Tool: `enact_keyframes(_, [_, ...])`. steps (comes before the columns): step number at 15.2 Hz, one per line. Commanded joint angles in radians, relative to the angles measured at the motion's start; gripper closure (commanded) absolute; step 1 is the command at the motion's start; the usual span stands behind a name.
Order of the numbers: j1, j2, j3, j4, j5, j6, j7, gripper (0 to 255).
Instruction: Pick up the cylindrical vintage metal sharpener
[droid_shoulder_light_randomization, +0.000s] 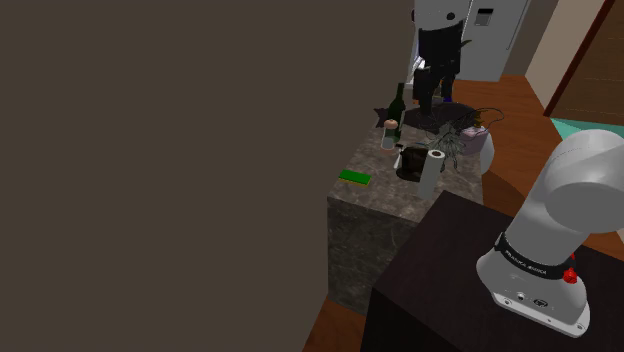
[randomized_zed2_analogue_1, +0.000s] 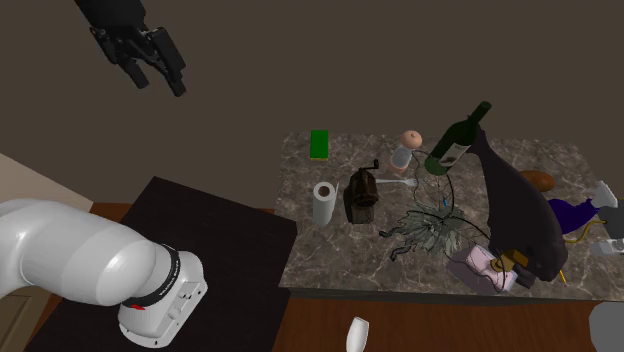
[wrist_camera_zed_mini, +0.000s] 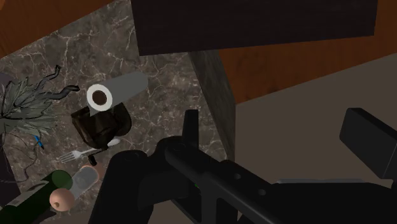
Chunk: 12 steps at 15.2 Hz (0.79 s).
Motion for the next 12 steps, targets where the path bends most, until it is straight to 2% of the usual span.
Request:
enact_keyframes(1, [0.000,0.000,0.000,0.000,0.000,0.000,0.000,0])
enact_keyframes(7, [-0.043,0.025,-0.098,-0.126,-0.079,0.201,-0.089,0])
enact_keyframes(12, [-0.085,0.096,-0.185,-0.191,-0.142,0.382,-0.158,0])
